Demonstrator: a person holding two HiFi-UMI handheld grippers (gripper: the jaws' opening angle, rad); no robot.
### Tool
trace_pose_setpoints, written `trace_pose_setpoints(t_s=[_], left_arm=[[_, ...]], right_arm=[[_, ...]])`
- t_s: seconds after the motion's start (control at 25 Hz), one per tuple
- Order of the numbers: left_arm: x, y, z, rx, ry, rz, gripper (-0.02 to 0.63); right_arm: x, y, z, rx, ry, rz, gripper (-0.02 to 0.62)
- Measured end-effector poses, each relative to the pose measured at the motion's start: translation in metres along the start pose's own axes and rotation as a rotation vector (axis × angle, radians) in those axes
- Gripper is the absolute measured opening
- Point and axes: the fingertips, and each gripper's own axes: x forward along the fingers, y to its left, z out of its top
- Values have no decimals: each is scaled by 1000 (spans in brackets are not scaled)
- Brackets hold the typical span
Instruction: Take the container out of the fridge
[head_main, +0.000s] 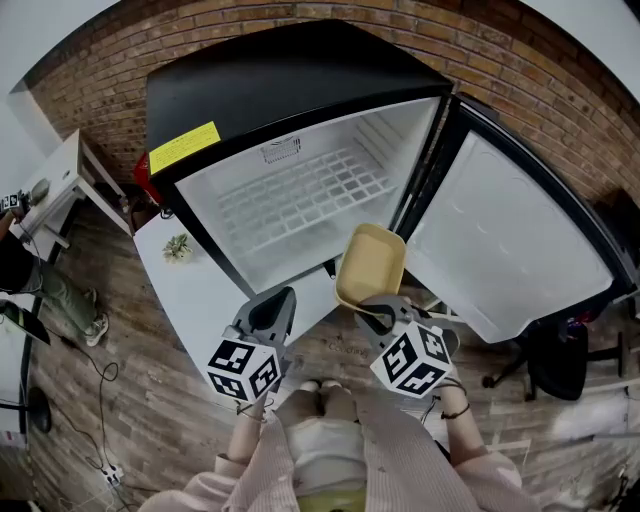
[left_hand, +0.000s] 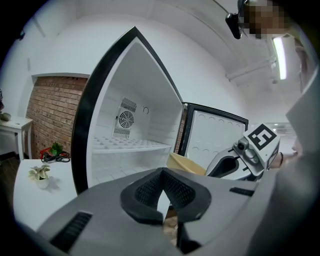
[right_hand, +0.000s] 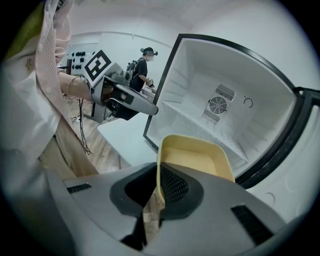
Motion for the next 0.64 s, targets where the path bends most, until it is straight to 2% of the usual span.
trace_pose_setpoints(t_s=[0.64], left_arm=[[2, 1, 8, 8, -16, 30, -9]], right_arm=[[0, -9, -1, -16, -15, 16, 21]])
